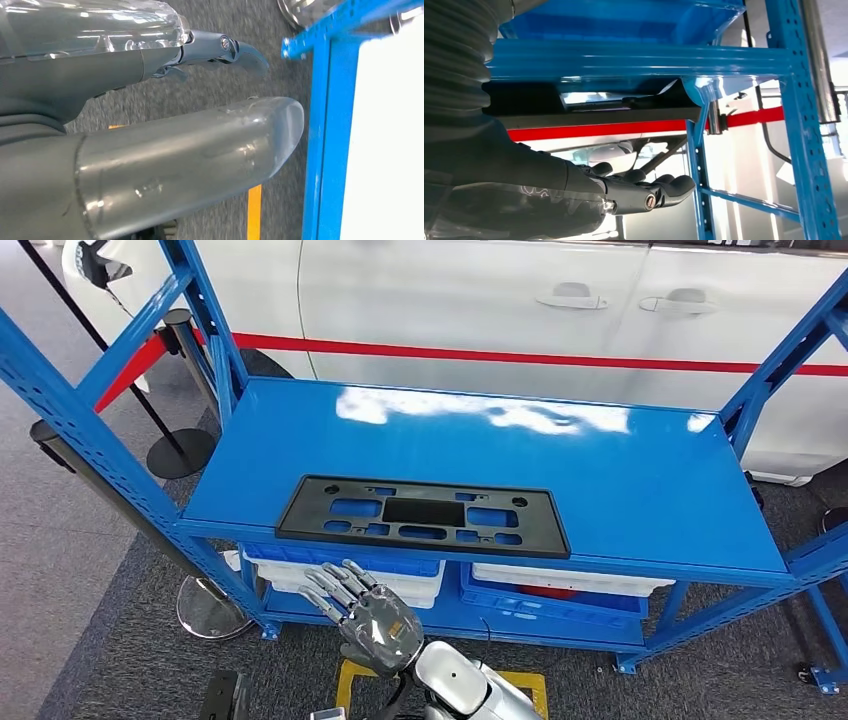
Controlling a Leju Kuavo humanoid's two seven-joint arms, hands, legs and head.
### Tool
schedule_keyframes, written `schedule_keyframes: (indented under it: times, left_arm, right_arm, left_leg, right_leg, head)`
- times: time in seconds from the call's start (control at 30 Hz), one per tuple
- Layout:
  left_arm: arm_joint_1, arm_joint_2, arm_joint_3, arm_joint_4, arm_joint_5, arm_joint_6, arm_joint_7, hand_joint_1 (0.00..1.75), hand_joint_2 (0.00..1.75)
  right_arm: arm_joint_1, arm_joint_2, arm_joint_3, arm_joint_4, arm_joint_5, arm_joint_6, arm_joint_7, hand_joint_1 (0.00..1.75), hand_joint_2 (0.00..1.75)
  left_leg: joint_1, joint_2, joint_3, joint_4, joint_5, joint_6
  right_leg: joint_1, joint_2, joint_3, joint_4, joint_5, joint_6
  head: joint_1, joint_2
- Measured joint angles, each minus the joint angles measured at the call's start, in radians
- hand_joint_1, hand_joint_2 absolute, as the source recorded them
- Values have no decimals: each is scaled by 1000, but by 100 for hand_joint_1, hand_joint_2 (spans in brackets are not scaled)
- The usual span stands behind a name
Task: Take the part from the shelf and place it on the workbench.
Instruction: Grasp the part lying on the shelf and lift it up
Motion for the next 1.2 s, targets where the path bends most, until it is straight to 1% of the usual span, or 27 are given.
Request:
schedule_keyframes:
  times: [0.03, 0.07, 0.1, 0.13, 0.17, 0.2, 0.23, 0.3, 0.37, 0.43, 0.5, 0.53, 0.57, 0.6, 0.63, 0.7, 0.73, 0.77, 0.87, 0.9, 0.93, 0.97, 1.03, 1.07, 1.1, 1.13, 1.2]
  left_arm:
    - [0, -1, 0, 0, -1, -8, -2, 0, 0]
    - [0, -2, 0, 0, -2, -16, -4, 0, 0]
    - [0, -3, 0, 0, -2, -27, -4, 0, 0]
    - [-1, -5, -1, 0, -3, -38, -4, 0, 0]
    - [-2, -8, -2, 0, -4, -49, -4, 0, 0]
    - [-5, -11, -2, 0, -5, -59, -4, 0, 0]
    - [-7, -14, -3, 1, -6, -66, -3, 0, 0]
    - [-11, -18, -4, 1, -8, -73, -1, 0, 0]
    - [-11, -20, -4, 1, -10, -77, 0, 0, 0]
    - [-11, -20, -4, 1, -12, -83, -1, 0, 0]
    - [-11, -20, -5, 1, -14, -99, -2, 0, 0]
    - [-9, -20, -5, 1, -16, -110, -3, 0, 0]
    - [-8, -19, -6, 1, -17, -120, -3, 0, 0]
    - [-6, -17, -7, 1, -18, -129, -3, 0, 0]
    - [-6, -15, -8, 1, -19, -135, -3, 0, 0]
    - [-8, -11, -11, 1, -19, -141, -4, 0, 0]
    - [-9, -10, -13, 1, -19, -141, -4, 0, 0]
    - [-9, -10, -15, 1, -19, -141, -4, 0, 0]
    - [-7, -9, -19, 2, -19, -142, -5, 0, 0]
    - [-7, -8, -20, 1, -19, -142, -5, 0, 0]
    - [-8, -8, -21, 1, -19, -142, -5, 0, 0]
    - [-9, -8, -22, 1, -19, -142, -5, 0, 0]
    - [-10, -8, -23, 1, -19, -142, -5, 0, 0]
    - [-9, -8, -24, 2, -19, -142, -5, 0, 0]
    - [-9, -8, -24, 2, -19, -142, -5, 0, 0]
    - [-9, -8, -25, 2, -19, -142, -5, 0, 0]
    - [-9, -8, -26, 2, -19, -142, -5, 0, 0]
  right_arm:
    - [-7, 4, 4, 12, -6, 1, 10, 0, 175]
    - [-14, 7, 7, 23, -12, 3, 19, 0, 175]
    - [-24, 11, 9, 33, -18, 6, 28, 0, 175]
    - [-38, 17, 11, 42, -23, 10, 38, 0, 175]
    - [-57, 24, 12, 50, -28, 15, 48, 0, 175]
    - [-79, 32, 12, 59, -31, 21, 58, 0, 175]
    - [-102, 39, 13, 68, -36, 27, 67, 0, 175]
    - [-139, 50, 13, 85, -47, 36, 80, 0, 175]
    - [-166, 56, 12, 99, -58, 45, 87, 0, 175]
    - [-192, 62, 10, 112, -62, 55, 98, 0, 175]
    - [-213, 65, 7, 128, -62, 65, 113, 0, 175]
    - [-219, 65, 5, 137, -61, 69, 120, 0, 175]
    - [-223, 65, 3, 146, -59, 72, 127, 0, 175]
    - [-226, 64, 0, 154, -58, 74, 132, 0, 175]
    - [-230, 64, -1, 162, -57, 75, 135, 0, 175]
    - [-242, 64, -3, 174, -55, 75, 137, 0, 175]
    - [-248, 65, -5, 178, -55, 75, 137, 0, 175]
    - [-252, 65, -5, 182, -54, 75, 138, 0, 175]
    - [-258, 64, -6, 192, -53, 75, 138, 0, 175]
    - [-260, 64, -7, 195, -53, 75, 138, 0, 175]
    - [-263, 64, -7, 197, -52, 75, 138, 0, 175]
    - [-265, 64, -7, 199, -52, 75, 138, 0, 175]
    - [-266, 63, -8, 203, -52, 75, 138, 0, 175]
    - [-265, 62, -8, 206, -52, 75, 138, 0, 175]
    - [-265, 61, -8, 209, -52, 75, 138, 0, 175]
    - [-265, 60, -8, 211, -52, 75, 138, 0, 175]
    - [-267, 59, -8, 213, -52, 75, 138, 0, 175]
  left_leg:
    - [-2, 0, -1, 0, 0, 1]
    - [-3, -1, -2, 1, 0, 1]
    - [-5, -1, -1, 2, 0, 1]
    - [-8, -2, 0, 2, 0, 1]
    - [-9, -2, 1, 2, -1, 0]
    - [-12, -2, 0, 3, -1, -2]
    - [-12, -1, -1, 4, -1, -5]
    - [-12, 0, -5, 3, -1, -15]
    - [-11, 0, -6, 8, -5, -26]
    - [-9, 0, -29, 64, -42, -37]
    - [-3, 0, -89, 190, -102, -47]
    - [1, 0, -119, 250, -121, -52]
    - [5, 0, -139, 284, -124, -57]
    - [9, 0, -140, 280, -107, -61]
    - [12, 1, -123, 237, -74, -64]
    - [16, 2, -64, 103, -11, -67]
    - [16, 1, -43, 56, 4, -63]
    - [14, 0, -34, 32, 6, -58]
    - [11, -2, -36, 28, 5, -36]
    - [11, -2, -34, 25, 7, -28]
    - [12, -2, -33, 22, 8, -21]
    - [12, -2, -32, 19, 9, -16]
    - [10, -1, -32, 19, 8, -10]
    - [9, -1, -32, 19, 7, -9]
    - [8, -2, -31, 19, 7, -9]
    - [7, -3, -30, 19, 6, -9]
    - [6, -5, -25, 20, 4, -12]
  right_leg:
    - [0, 0, -26, 55, -17, 0]
    - [0, 0, -38, 77, -16, -1]
    - [1, 0, -29, 57, 6, -5]
    - [3, 0, -4, 3, 42, -11]
    - [6, 0, 31, -73, 77, -21]
    - [10, -1, 63, -142, 104, -29]
    - [14, -1, 84, -189, 118, -35]
    - [19, -2, 94, -218, 122, -40]
    - [14, -2, 97, -228, 128, -44]
    - [6, -3, 104, -238, 133, -52]
    - [5, -4, 105, -239, 133, -56]
    - [5, -4, 105, -238, 132, -56]
    - [5, -4, 105, -237, 131, -55]
    - [4, -3, 105, -234, 129, -54]
    - [2, -1, 106, -230, 125, -51]
    - [2, 1, 104, -217, 115, -41]
    - [3, 2, 101, -210, 111, -35]
    - [5, 3, 97, -206, 109, -29]
    - [5, 2, 93, -205, 108, -15]
    - [3, 2, 89, -194, 99, -10]
    - [2, 1, 76, -166, 81, -5]
    - [1, 1, 52, -115, 52, -1]
    - [-1, 1, -17, 23, -8, 3]
    - [-1, 1, -44, 72, -20, 3]
    - [-1, 1, -53, 84, -12, 2]
    - [-1, 1, -43, 56, 13, -1]
    - [1, 1, 23, -84, 85, -12]
  head:
    - [0, 0]
    - [0, 0]
    - [1, 0]
    - [1, 0]
    - [1, 0]
    - [1, 0]
    - [0, 0]
    - [-1, 0]
    - [0, 0]
    - [-4, 0]
    - [-7, 0]
    - [-7, 0]
    - [-7, 0]
    - [-7, 0]
    - [-7, 0]
    - [-8, 0]
    - [-9, 0]
    - [-9, 0]
    - [-7, 0]
    - [-6, 0]
    - [-5, 0]
    - [-3, 0]
    - [0, 0]
    - [0, 0]
    - [0, 0]
    - [1, 0]
    - [1, 0]
